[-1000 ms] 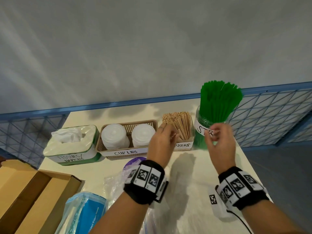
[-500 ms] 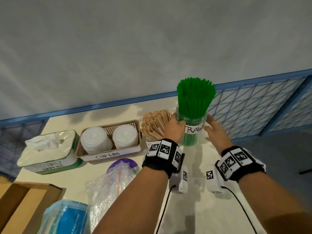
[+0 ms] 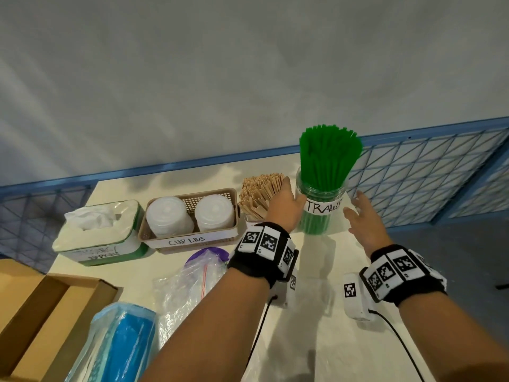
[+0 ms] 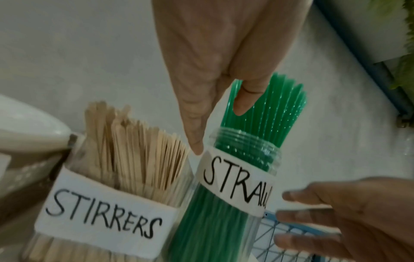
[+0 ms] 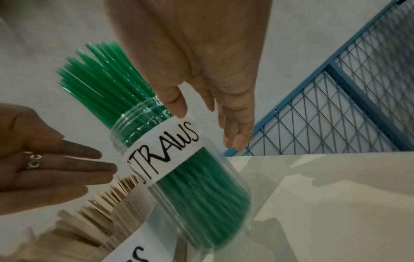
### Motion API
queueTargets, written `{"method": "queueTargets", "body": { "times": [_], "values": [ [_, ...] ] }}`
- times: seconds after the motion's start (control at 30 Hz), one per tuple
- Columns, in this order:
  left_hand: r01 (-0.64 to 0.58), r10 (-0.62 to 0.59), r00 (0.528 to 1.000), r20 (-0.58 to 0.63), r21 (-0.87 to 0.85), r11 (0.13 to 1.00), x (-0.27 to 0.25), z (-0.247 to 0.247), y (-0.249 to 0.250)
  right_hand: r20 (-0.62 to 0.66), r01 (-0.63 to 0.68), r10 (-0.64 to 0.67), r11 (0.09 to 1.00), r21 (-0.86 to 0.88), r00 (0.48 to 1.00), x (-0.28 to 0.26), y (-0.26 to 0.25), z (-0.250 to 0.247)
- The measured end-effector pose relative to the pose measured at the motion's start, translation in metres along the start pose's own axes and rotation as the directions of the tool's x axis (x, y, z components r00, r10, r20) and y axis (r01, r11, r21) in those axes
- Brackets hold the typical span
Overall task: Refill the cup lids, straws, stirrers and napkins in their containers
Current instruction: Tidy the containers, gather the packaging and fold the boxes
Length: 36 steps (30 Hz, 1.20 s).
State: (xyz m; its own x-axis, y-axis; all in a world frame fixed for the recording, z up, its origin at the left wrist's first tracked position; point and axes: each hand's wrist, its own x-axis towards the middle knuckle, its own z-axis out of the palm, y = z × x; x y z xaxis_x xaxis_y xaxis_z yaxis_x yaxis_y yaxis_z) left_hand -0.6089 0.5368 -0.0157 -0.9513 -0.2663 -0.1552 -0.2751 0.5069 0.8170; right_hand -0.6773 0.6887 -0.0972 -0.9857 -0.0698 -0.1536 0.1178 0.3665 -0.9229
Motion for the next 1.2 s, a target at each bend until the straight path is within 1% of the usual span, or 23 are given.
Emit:
{"method": "queueTargets", "body": {
  "times": [0.1,0.2,0.27,0.33,0.43,0.5,0.53,0.57,0.6,0.63,0.67,0.7,0.73,0.8,0.87,0.93,0.97,1.0,1.03,1.07,1.13,1.17,1.2],
  "values": [
    [0.004,-0.004,1.0,0.002,0.026,1.0,-0.027,-0.015,0.004,-0.013,-0.019,0.019,1.0,0.023,1.0,-0.018,0.007,-0.003],
    [0.003,-0.001,1.0,-0.027,0.052,0.999,-0.062,-0.039,0.009,0.019,0.015,-0.016,1.0,0.012,1.0,-0.047,0.001,-0.002],
    [0.007,-0.002,0.997,-0.072,0.071,0.997,-0.089,-0.059,0.008,0.061,0.072,-0.07,0.997,-0.031,0.996,-0.071,-0.01,0.002],
    [0.014,-0.006,0.99,-0.142,0.055,0.998,-0.115,-0.077,-0.001,0.099,0.128,-0.121,0.99,-0.066,0.988,-0.1,-0.025,0.01],
    [0.055,-0.044,0.968,-0.245,0.037,0.998,-0.159,-0.09,-0.03,0.215,0.154,-0.128,0.982,-0.107,0.968,-0.147,-0.038,0.031],
    [0.148,-0.126,0.959,-0.256,0.072,0.986,-0.18,-0.085,-0.063,0.318,0.133,-0.083,0.982,-0.137,0.944,-0.175,-0.035,0.052],
    [0.236,-0.204,0.95,-0.238,0.118,0.964,-0.187,-0.079,-0.081,0.363,0.12,-0.053,0.979,-0.164,0.93,-0.188,-0.031,0.063],
    [0.342,-0.305,0.928,-0.212,0.169,0.924,-0.192,-0.072,-0.097,0.401,0.104,-0.015,0.974,-0.202,0.916,-0.198,-0.026,0.075],
    [0.44,-0.403,0.895,-0.193,0.231,0.868,-0.195,-0.066,-0.111,0.429,0.085,0.031,0.965,-0.248,0.903,-0.207,-0.02,0.086],
    [0.505,-0.472,0.863,-0.178,0.284,0.815,-0.198,-0.06,-0.124,0.446,0.066,0.081,0.951,-0.303,0.892,-0.215,-0.014,0.097],
    [0.543,-0.517,0.839,-0.168,0.318,0.777,-0.203,-0.053,-0.129,0.449,0.05,0.127,0.931,-0.361,0.884,-0.221,-0.007,0.108],
    [0.565,-0.539,0.824,-0.173,0.323,0.76,-0.205,-0.047,-0.135,0.446,0.034,0.167,0.912,-0.409,0.88,-0.225,-0.001,0.117],
    [0.577,-0.549,0.816,-0.18,0.306,0.758,-0.207,-0.042,-0.14,0.439,0.015,0.202,0.897,-0.443,0.875,-0.229,0.004,0.126],
    [0.613,-0.596,0.79,-0.142,0.187,0.768,-0.211,-0.035,-0.144,0.432,-0.023,0.251,0.884,-0.468,0.866,-0.236,0.009,0.14],
    [0.648,-0.64,0.761,-0.104,0.114,0.753,-0.21,-0.03,-0.155,0.429,-0.037,0.255,0.89,-0.454,0.867,-0.242,0.008,0.149],
    [0.658,-0.657,0.749,-0.09,-0.017,0.753,-0.211,-0.027,-0.163,0.423,-0.045,0.242,0.904,-0.424,0.873,-0.245,0.006,0.155],
    [0.662,-0.665,0.74,-0.105,-0.061,0.747,-0.213,-0.024,-0.169,0.425,-0.041,0.237,0.907,-0.42,0.874,-0.246,0.006,0.158],
    [0.655,-0.659,0.747,-0.085,-0.075,0.752,-0.217,-0.023,-0.171,0.428,-0.031,0.233,0.903,-0.429,0.873,-0.247,0.005,0.16],
    [0.666,-0.673,0.738,-0.056,-0.106,0.739,-0.221,-0.023,-0.171,0.431,-0.014,0.232,0.892,-0.451,0.872,-0.247,0.006,0.162],
    [0.659,-0.664,0.748,-0.02,-0.1,0.746,-0.224,-0.025,-0.171,0.431,0.004,0.231,0.878,-0.478,0.872,-0.247,0.007,0.164],
    [0.621,-0.624,0.782,0.002,-0.09,0.778,-0.228,-0.028,-0.175,0.427,0.022,0.243,0.849,-0.529,0.871,-0.248,0.011,0.167],
    [0.629,-0.638,0.77,0.0,-0.169,0.759,-0.229,-0.029,-0.178,0.433,0.033,0.248,0.837,-0.546,0.867,-0.248,0.013,0.168],
    [0.622,-0.635,0.773,0.007,-0.207,0.755,-0.231,-0.03,-0.181,0.44,0.055,0.234,0.833,-0.551,0.867,-0.248,0.015,0.169]
  ]
}}
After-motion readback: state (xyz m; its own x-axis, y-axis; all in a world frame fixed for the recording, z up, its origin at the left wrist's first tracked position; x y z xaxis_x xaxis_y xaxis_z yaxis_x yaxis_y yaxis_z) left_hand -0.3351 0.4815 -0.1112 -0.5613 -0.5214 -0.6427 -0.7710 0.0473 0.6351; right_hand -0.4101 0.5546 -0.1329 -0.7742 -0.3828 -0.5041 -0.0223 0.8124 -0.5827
